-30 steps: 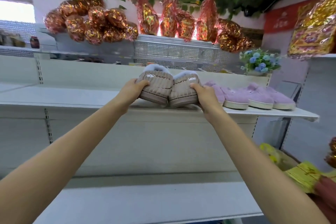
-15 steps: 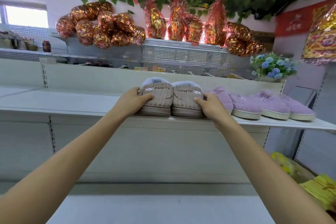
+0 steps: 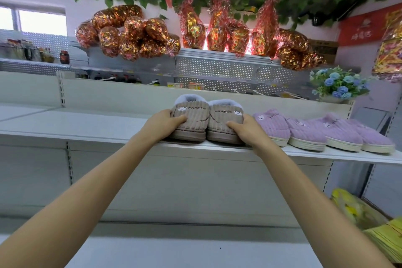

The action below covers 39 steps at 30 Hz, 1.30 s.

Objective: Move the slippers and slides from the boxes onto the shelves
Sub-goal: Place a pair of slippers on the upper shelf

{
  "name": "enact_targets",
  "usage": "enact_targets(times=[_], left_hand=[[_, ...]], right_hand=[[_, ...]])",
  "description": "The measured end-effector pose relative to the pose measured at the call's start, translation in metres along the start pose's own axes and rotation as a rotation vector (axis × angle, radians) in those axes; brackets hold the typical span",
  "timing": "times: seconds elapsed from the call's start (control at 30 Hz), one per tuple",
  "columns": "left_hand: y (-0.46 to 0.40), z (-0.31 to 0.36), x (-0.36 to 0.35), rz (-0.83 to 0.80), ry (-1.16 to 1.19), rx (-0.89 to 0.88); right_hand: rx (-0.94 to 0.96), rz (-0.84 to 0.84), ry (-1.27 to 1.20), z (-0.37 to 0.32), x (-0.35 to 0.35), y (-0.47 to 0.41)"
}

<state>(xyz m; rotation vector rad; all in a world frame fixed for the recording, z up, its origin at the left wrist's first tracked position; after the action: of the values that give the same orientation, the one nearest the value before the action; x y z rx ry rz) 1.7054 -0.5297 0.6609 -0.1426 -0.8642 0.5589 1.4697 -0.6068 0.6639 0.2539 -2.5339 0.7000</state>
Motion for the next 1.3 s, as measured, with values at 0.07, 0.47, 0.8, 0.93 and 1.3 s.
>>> enact_targets(times=[0.07,0.47,0.8,0.93,1.3], left_hand=[[0.002,0.0,0.0,-0.002,-0.015,-0.001],[0.065,-0.029,0.036,0.208,0.185,-0.292],[0.173,-0.125,0.092,0.239,0.258,-0.525],[0.218,-0.18,0.11,0.177,0.251,-0.426],[0.331,-0.317,0.135,0.159,0.173,-0.052]], right_hand=[[-0.002,-0.007,-0.005,0.002,0.003,0.001],[0.297,0.283,0.254,-0.019,-0.019,0.036],[0.728,-0.101,0.052,-0.078,-0.127,0.155],[0.661,-0.224,0.005,-0.076,-0.183,0.195],[0.545,-0.601,-0.156,-0.09,-0.331,0.271]])
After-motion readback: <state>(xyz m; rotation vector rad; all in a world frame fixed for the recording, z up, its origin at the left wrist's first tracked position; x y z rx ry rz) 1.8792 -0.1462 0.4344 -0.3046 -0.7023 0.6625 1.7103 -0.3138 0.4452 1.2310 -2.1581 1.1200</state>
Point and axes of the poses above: each hand's wrist, its own y-axis away from the middle knuckle, its own x-axis out of the back of the hand, z = x × y, the point moved 1 cm from there along -y, towards the middle knuckle, and after that the axes turned 3 degrees about x, right-handed, at the moved point
